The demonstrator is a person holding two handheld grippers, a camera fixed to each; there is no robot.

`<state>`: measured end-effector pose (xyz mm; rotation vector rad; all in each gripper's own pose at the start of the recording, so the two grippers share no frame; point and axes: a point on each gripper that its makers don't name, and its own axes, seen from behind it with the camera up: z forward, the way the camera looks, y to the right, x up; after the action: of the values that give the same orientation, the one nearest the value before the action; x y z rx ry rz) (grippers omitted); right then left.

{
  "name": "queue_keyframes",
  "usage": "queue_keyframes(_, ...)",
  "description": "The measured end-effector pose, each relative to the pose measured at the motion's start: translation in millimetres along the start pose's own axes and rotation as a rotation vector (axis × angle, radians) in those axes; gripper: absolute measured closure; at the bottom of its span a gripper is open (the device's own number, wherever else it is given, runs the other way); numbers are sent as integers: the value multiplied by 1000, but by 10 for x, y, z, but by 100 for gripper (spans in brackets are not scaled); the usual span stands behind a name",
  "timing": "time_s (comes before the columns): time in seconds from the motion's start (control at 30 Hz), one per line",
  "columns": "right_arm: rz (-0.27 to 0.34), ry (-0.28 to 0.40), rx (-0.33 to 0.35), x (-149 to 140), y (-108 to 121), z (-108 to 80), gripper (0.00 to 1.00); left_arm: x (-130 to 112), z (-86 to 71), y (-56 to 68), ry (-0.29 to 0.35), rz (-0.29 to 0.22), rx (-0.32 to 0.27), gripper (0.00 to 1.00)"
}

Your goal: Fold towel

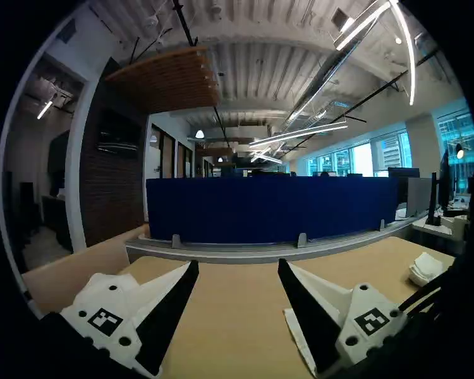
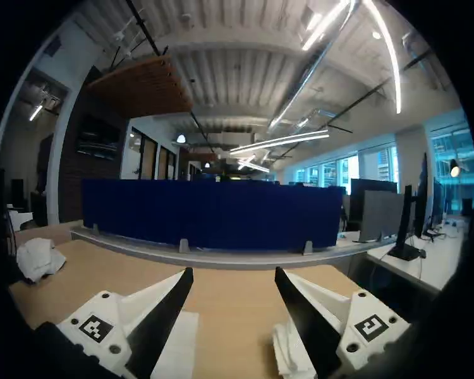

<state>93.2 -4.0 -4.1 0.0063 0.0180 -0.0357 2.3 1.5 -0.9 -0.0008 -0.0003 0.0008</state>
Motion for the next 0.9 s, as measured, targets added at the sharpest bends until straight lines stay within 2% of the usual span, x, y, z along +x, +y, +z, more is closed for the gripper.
queue_keyframes(0.17,-11,1,-1,265,45,-52,0,145,-33,89,-7,9,-12,7)
queue_keyframes(0.3,-10,-17,15,345,37,-64,0,202,-31,187,-21,23,-38,7)
queue_keyframes(0.47,-32,-42,50,402,-15,-87,0,196,-45,339,-56,59,-103,7)
queue_keyframes(0.73,-63,-97,136,401,-127,-145,0,204,-107,491,-105,101,-202,7)
queue_keyframes(0.9,-88,-163,214,313,-252,-185,0,121,-184,644,-159,124,-283,7)
